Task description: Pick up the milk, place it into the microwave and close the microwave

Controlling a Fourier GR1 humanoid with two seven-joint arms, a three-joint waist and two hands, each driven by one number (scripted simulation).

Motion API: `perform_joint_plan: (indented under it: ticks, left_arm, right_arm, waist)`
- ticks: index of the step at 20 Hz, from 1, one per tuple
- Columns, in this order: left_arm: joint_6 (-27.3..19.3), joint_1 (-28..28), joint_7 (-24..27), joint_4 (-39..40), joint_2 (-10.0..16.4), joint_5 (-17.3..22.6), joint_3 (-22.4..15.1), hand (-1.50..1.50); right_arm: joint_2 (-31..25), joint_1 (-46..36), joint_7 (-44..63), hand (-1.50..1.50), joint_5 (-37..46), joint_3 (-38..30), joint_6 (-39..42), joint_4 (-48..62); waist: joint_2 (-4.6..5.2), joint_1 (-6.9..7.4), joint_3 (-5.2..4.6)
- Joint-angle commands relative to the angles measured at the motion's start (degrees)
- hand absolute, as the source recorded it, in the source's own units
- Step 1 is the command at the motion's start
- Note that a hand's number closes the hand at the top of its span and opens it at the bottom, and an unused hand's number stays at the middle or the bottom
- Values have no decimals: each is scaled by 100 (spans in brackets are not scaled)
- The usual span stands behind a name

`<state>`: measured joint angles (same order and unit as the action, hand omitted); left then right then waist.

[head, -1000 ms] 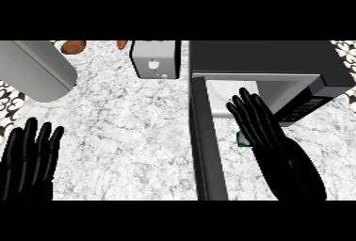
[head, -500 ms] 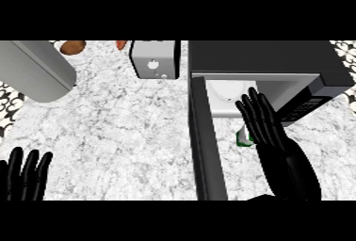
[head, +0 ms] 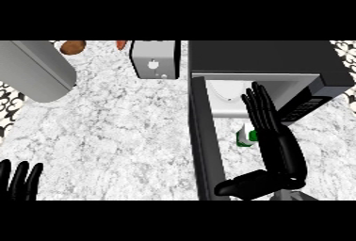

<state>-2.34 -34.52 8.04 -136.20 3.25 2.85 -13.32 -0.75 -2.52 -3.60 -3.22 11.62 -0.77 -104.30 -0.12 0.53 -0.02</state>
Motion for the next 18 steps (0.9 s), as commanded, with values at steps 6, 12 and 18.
perform_joint_plan:
  ticks: [6,12,18]
  left_arm:
    - [280,-413,308,-49,147,361,320,-150]
    - [198,-798,719,78,-140,-303,-326,-150]
    - [357,-842,622,-138,79,-6,-133,-150]
  right_arm:
    - [-268,333,-1174,-150,-140,-653,366,1140]
    - [-408,248,-1263,-150,-83,-1003,298,1607]
    - [-532,162,-2074,-150,-142,-1284,629,2557]
  waist:
    - [7,-10,3]
    - [2,2,4]
    - [5,-13,3]
